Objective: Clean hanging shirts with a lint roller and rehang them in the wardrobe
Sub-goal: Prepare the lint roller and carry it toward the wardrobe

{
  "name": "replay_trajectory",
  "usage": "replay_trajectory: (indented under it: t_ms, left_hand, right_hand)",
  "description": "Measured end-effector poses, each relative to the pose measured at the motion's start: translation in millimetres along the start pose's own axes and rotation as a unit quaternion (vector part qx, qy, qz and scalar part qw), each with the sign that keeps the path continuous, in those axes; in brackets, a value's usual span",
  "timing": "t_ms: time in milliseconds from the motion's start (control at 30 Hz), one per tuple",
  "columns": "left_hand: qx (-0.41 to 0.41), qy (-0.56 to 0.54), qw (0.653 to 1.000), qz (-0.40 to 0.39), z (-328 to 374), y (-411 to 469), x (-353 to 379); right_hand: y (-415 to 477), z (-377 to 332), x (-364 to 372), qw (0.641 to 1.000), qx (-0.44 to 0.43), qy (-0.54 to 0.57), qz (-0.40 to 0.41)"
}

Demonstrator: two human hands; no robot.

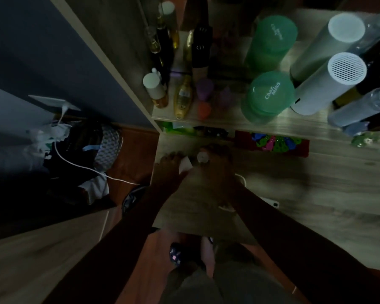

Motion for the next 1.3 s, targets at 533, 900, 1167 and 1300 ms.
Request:
replay_trajectory:
  t_ms: [533,900,1167,1300]
  left_hand:
    - [0.009,-0.264,0.963,0.058,16.5,-70.6,-32.8]
    - [0.036,-0.264,0.96,0.088,31.3,-108.2,-53.4]
    - [0.061,-0.245,0.964,0.078,39.7,-113.8,-56.8]
    - [0.055,-0.231,0.968,0.079,43.1,-114.7,-54.6]
  right_hand:
    - [-37.5,-32.8,-79.6,0.922,-0.076,0.378,-0.027]
    - [-78.8,-48.2,-109.1,0.906,-0.149,0.394,-0.047]
    - [-84.7,-44.4,-99.1,0.916,-0.132,0.376,-0.042]
    - [-86.6,-37.1,-98.3,0.901,-0.169,0.393,-0.068]
Point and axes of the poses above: each hand's wrist, its own y-axis towards the middle knuckle, its own x-axis out of the palm, z = x × y, the point moved 2 cm from there along y, towards the middle knuckle, and after that the axes turned 8 degrees about -y, right-handed, at the moved point
